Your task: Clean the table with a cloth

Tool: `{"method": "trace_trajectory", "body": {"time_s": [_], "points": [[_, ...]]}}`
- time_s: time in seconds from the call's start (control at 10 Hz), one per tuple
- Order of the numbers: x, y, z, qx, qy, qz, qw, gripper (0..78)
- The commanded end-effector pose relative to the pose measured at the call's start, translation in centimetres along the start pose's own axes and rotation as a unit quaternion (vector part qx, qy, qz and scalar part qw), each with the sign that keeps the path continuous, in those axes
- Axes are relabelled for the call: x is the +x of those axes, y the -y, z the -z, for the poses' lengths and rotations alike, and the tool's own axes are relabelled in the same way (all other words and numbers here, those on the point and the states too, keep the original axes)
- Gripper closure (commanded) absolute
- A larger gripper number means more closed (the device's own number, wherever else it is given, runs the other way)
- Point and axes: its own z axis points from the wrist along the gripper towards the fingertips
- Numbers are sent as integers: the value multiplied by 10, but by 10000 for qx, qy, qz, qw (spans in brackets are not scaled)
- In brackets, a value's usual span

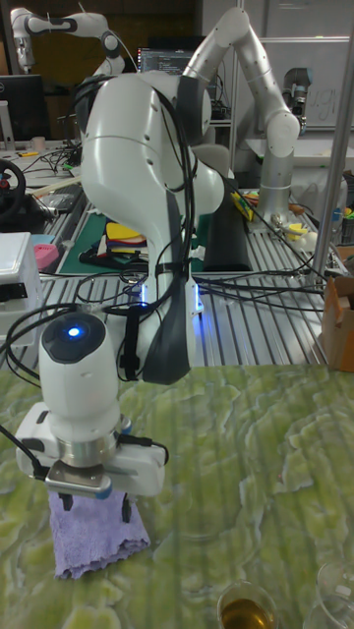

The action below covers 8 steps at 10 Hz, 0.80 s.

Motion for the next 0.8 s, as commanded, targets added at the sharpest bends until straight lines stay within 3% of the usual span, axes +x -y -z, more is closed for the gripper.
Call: {"method": "trace_trajectory", "body": {"time_s": [0.1, 0.6, 0.8], "points": [[-8, 5, -16, -12, 232, 228, 9995, 1], [-3, 2, -38, -51, 346, 91, 9993, 1], [-2, 1, -38, -44, 205, 71, 9998, 1]]}}
